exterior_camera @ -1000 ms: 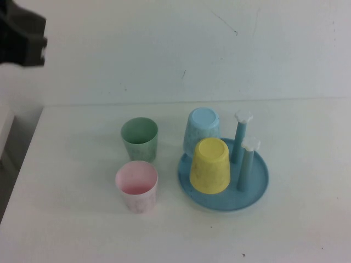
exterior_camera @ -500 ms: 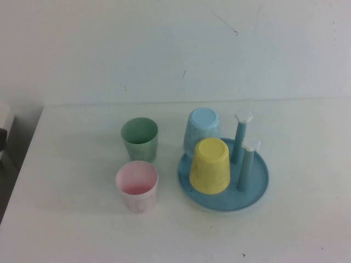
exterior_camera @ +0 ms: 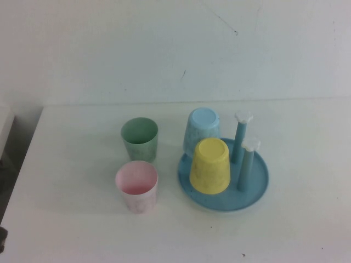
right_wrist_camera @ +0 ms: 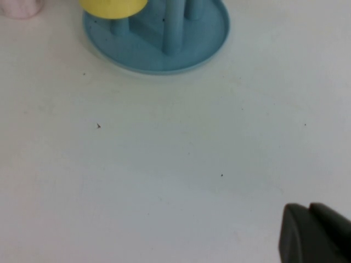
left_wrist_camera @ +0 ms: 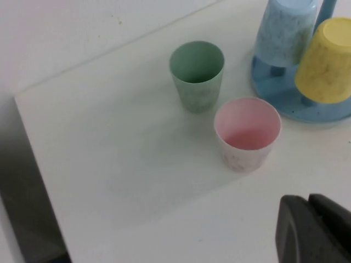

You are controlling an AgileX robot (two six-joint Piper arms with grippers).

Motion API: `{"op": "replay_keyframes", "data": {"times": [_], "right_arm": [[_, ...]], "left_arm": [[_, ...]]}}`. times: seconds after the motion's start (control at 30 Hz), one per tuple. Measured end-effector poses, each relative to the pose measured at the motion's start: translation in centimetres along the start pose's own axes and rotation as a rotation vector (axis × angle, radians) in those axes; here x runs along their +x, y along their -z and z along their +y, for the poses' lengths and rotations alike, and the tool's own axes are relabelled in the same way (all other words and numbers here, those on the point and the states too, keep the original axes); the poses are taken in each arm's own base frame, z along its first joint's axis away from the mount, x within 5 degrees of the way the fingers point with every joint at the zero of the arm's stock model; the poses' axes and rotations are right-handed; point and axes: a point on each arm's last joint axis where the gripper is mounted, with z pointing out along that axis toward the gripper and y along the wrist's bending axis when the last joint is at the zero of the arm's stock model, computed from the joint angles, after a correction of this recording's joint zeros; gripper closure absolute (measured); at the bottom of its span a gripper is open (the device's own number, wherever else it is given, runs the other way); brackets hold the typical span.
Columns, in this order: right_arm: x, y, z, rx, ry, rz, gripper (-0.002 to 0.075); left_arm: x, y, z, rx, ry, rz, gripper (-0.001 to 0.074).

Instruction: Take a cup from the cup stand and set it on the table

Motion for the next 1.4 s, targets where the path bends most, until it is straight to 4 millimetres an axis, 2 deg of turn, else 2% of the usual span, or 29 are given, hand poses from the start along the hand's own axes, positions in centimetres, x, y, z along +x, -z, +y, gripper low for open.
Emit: {"op": "replay_keyframes", "data": {"times": [0.2, 0.33, 0.53, 0.67, 0.8, 0.9, 1.03, 1.17, 1.4], "right_arm": [[0.0, 0.0, 0.0, 0.000, 0.000, 0.001, 0.0725], [0.0, 0.0, 0.0, 0.000, 0.000, 0.001, 0.0726], [0.0, 0.0, 0.0, 0.000, 0.000, 0.001, 0.0726], [0.0, 0.0, 0.0, -0.001, -0.001, 0.001, 0.0726], [0.0, 0.0, 0.0, -0.001, -0.001, 0.001, 0.0726], [0.0, 0.0, 0.0, -0.001, -0.001, 0.001, 0.0726], [0.0, 0.0, 0.0, -0.001, -0.001, 0.001, 0.0726], [0.0, 0.0, 0.0, -0.001, -0.001, 0.001, 0.0726], [0.0, 0.0, 0.0, -0.003, -0.003, 0.000, 0.0726]], "left_arm": [[1.3, 2.0, 1.0, -0.134, 0.003, -0.139, 0.0736], [2.8, 1.7, 1.6, -0.241, 0.025, -0.341, 0.0736], [7.7, -1.4, 1.8, -0.308, 0.068, -0.555, 0.0736], [12.5, -3.9, 1.3, -0.302, 0.087, -0.513, 0.0736], [16.3, -5.8, 1.0, -0.289, 0.139, -0.469, 0.0736], [18.4, -6.9, 0.9, -0.288, 0.214, -0.451, 0.0736], [19.4, -6.9, 0.9, -0.312, 0.265, -0.437, 0.0736], [20.5, -7.2, 0.7, -0.309, 0.353, -0.349, 0.0736], [20.6, -7.1, 0.7, -0.316, 0.374, -0.328, 0.0736]]}}
